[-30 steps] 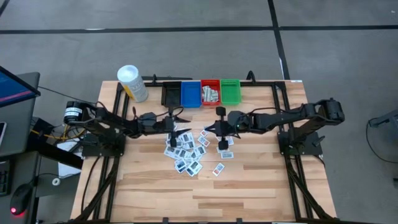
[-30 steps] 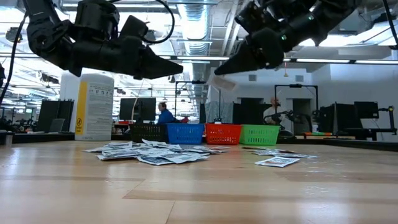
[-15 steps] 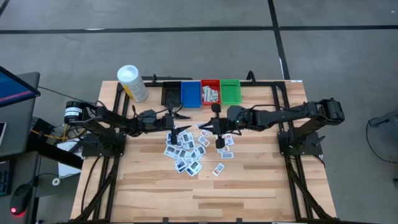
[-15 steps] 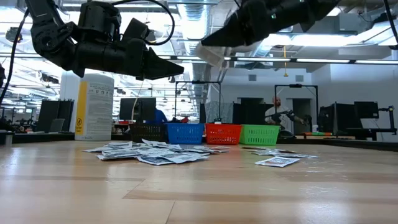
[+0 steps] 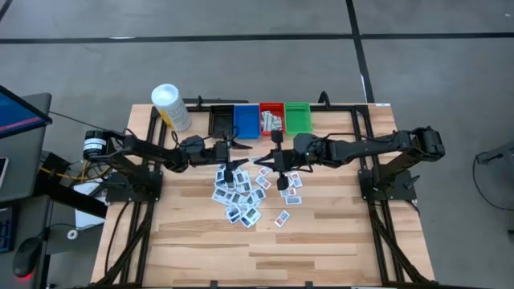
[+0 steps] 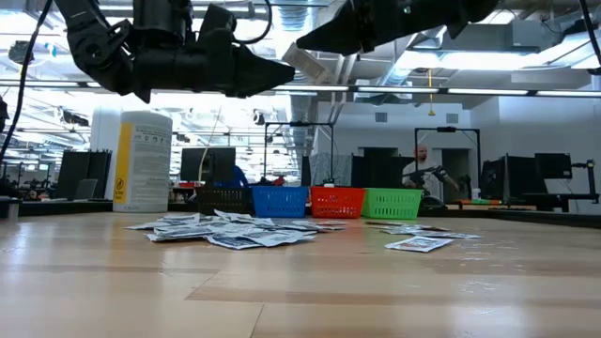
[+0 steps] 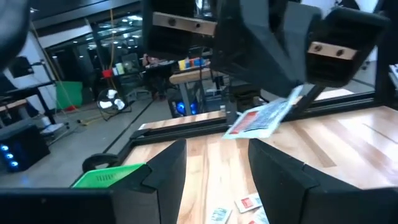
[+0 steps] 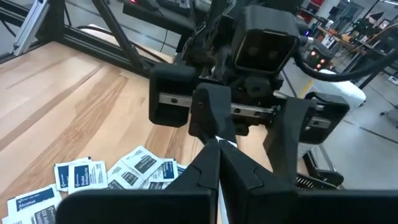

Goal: Pick & Place First Aid Supplies
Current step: Put the orange ointment pack into the black bin

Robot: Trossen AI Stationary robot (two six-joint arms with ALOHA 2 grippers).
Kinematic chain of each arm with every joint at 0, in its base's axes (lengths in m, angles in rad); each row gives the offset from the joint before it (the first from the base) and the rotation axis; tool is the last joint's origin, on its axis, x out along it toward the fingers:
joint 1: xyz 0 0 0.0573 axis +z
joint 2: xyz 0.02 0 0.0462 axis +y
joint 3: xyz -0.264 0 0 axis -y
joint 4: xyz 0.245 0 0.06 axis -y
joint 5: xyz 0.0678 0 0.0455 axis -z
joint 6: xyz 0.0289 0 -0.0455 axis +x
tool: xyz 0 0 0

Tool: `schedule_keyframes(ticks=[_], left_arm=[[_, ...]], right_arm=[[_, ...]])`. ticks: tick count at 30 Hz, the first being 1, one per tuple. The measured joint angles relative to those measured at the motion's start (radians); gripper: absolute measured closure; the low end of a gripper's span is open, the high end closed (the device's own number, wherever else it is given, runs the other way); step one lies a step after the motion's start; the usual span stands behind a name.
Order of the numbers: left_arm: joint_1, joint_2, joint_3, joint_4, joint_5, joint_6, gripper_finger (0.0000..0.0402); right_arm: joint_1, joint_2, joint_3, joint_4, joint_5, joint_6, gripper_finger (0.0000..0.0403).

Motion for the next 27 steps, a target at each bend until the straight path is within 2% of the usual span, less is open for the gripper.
schedule_keyframes(ticks=[10,20,27], left_arm=[[0.012,0.0,0.011,-0.002,0.1,-0.003,0.023],[0.012,0.002,0.053,-0.001,0.126,0.003,0.023],[-0.017,0.089,0.101,-0.001,0.15,-0.003,0.023]], right_arm=[[0.0,0.0,0.002,0.012,0.0,-0.024,0.0403],[0.0,0.0,0.002,0.031,0.0,-0.041,0.0403],[-0.001,0.001,0.002,0.035,0.0,-0.044,0.0403]])
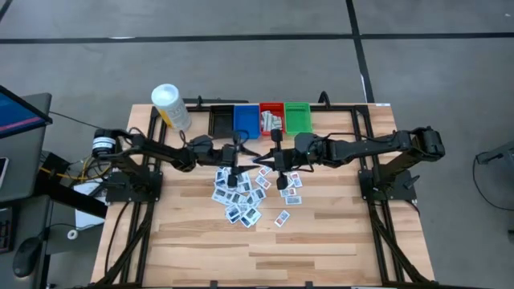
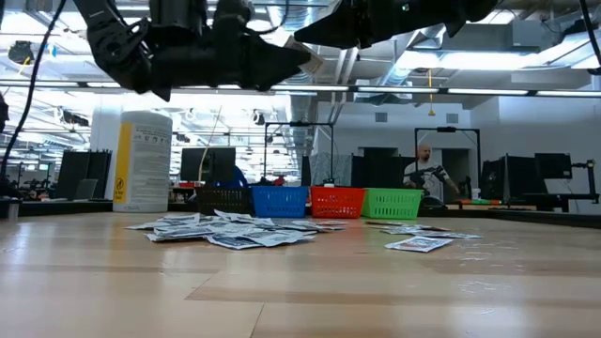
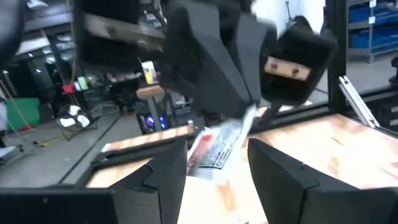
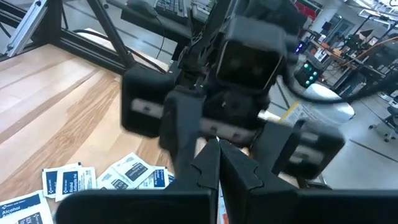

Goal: Pick & Place First Aid Supplies
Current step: Put the orange ointment pack into the black bin

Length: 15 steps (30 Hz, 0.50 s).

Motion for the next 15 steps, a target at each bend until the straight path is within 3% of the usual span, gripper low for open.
schedule_keyframes(ticks=[7,15], left_arm=[[-0.02,0.105,0.064,0.003,-0.001,0.0,0.0233],[-0.027,0.067,0.073,0.008,-0.002,-0.001,0.0269]], right_arm=[[0.0,0.0,0.0,-0.003,0.001,0.0,0.0403],[0.001,0.0,0.0,-0.012,0.002,0.0,0.0403]])
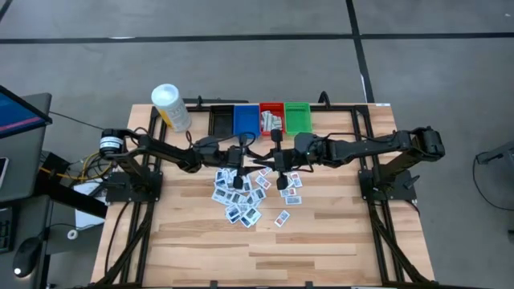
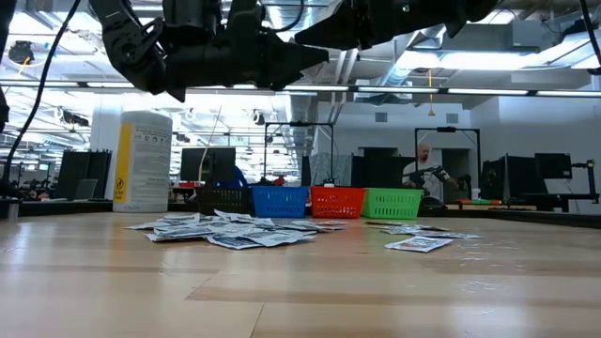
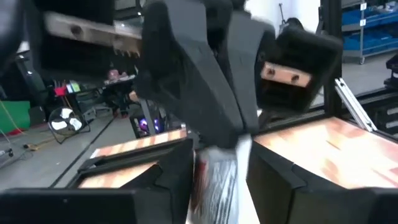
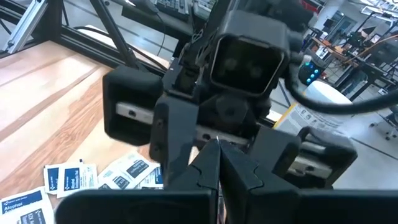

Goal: Pick & Place First Aid Supplies
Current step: Put the orange ointment pack into the black bin

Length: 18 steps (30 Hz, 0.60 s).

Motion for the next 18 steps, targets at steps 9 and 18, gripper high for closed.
schedule_keyframes(ticks=[9,18], left_arm=[[0.0,-0.005,-0.001,-0.023,0.0,-0.003,0.0297],[0.0,-0.005,-0.001,-0.022,-0.034,-0.007,0.0326]], right_arm=[[0.0,0.0,0.0,-0.001,0.0,-0.004,0.0403],[0.0,0.0,0.0,-0.001,0.0,-0.004,0.0403]])
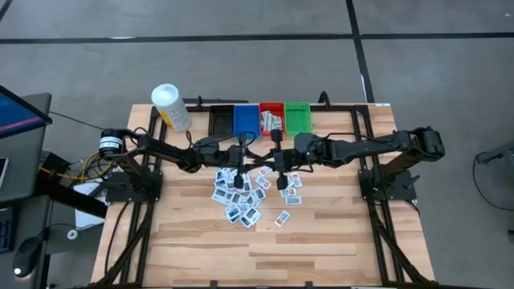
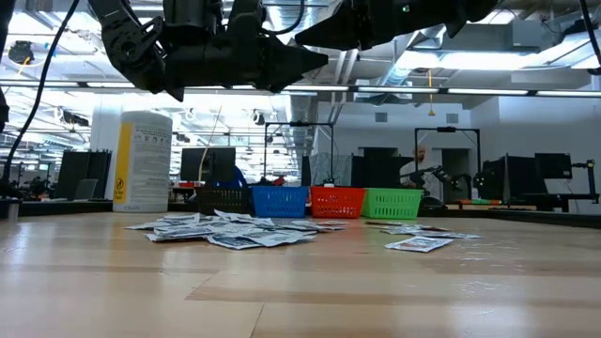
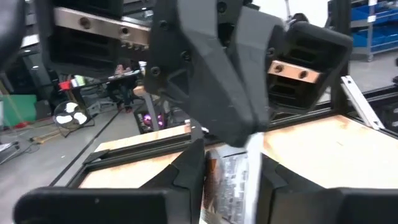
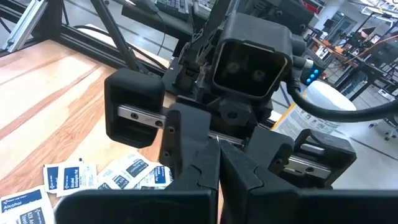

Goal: Pick & Place First Aid Supplies
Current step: Put the orange ointment pack into the black bin

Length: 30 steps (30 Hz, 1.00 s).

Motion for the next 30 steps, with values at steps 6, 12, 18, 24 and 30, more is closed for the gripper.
schedule_keyframes(ticks=[6,12,18,24,30], left_arm=[[0.0,0.0,0.0,0.0,-0.019,-0.004,0.0385],[0.0,0.0,0.0,-0.009,-0.02,-0.005,0.0394],[0.012,-0.008,-0.017,-0.042,-0.042,-0.005,0.0395],[0.101,-0.119,-0.127,-0.047,-0.117,-0.022,0.0396],[0.278,-0.266,-0.273,-0.088,-0.221,-0.073,0.0391]], right_arm=[[-0.001,0.0,0.0,0.0,0.001,0.004,0.0403],[0.003,0.0,0.0,0.001,0.083,0.005,0.0383],[0.003,0.0,0.0,-0.018,0.174,0.008,0.032],[0.002,0.0,0.0,-0.029,0.252,0.008,0.027],[0.002,0.0,0.0,-0.101,0.261,0.031,0.0252]])
